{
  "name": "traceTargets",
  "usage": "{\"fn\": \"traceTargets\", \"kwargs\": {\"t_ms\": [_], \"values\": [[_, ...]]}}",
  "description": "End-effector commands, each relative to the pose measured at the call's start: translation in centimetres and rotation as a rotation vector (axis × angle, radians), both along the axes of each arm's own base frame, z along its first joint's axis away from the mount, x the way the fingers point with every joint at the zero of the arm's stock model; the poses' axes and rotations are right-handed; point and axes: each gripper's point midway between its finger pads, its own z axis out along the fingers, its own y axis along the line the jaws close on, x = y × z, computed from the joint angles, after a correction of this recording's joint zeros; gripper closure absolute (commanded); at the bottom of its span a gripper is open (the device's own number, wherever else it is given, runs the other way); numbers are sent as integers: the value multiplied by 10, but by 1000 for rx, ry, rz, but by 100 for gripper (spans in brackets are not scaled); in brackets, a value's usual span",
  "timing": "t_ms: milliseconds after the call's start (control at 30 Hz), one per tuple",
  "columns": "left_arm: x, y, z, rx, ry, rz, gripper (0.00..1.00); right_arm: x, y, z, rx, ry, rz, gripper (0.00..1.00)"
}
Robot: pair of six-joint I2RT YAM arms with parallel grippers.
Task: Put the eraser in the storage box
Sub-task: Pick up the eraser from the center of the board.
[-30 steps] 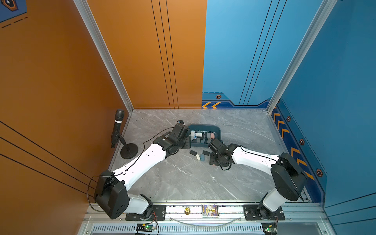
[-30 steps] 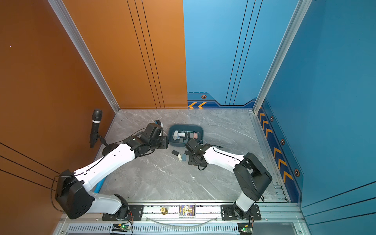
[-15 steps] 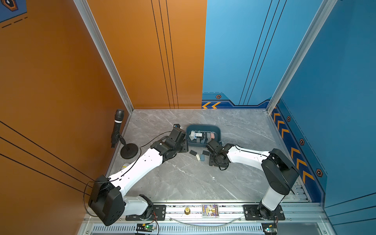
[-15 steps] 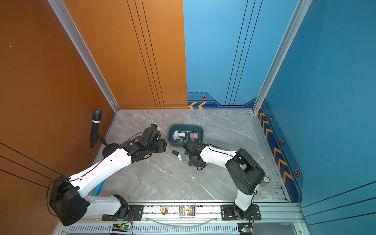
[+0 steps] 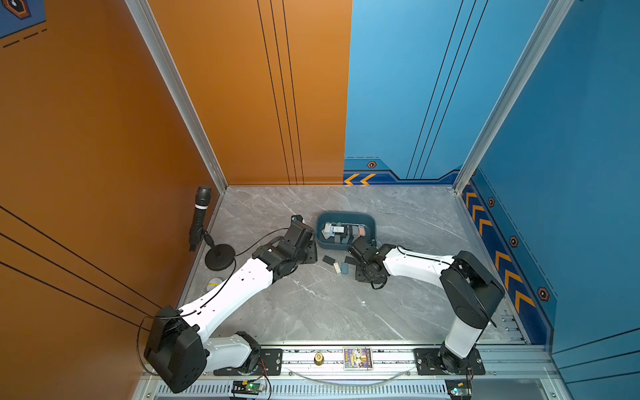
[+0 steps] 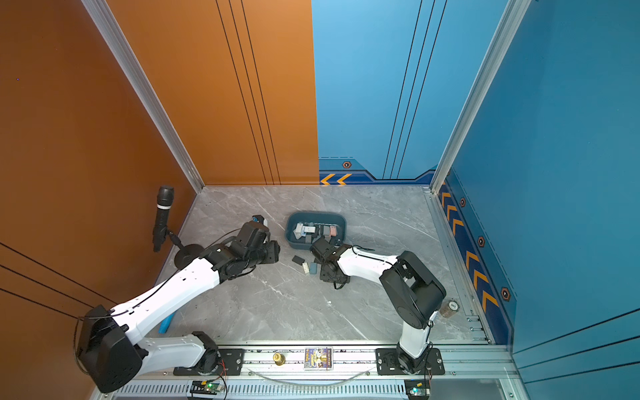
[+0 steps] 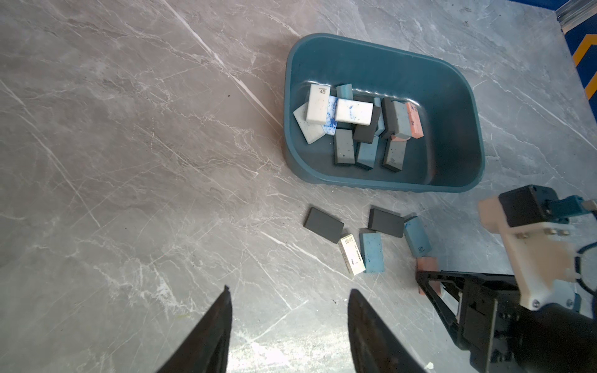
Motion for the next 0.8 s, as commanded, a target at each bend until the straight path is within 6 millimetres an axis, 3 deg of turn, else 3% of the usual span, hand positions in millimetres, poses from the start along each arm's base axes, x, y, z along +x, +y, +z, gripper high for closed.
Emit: {"fn": "traceTargets", "kwargs": {"t_ms": [0, 167, 400, 567, 767], "values": [[-4, 10, -2, 17, -2, 29, 42, -2, -6, -1, -47, 6, -5, 71], [-6, 14, -3, 18, 0, 36, 42, -2, -6, 4, -43, 3, -4, 78], [-8, 18, -3, 15, -2, 44, 42, -2, -5, 24, -25, -22, 1, 78], [-9, 21, -6, 17, 6, 47, 42, 2, -6, 54, -5, -69, 17, 78], [-12, 21, -13, 14, 22, 50, 43, 20, -8, 102, 30, -154, 42, 78]]}}
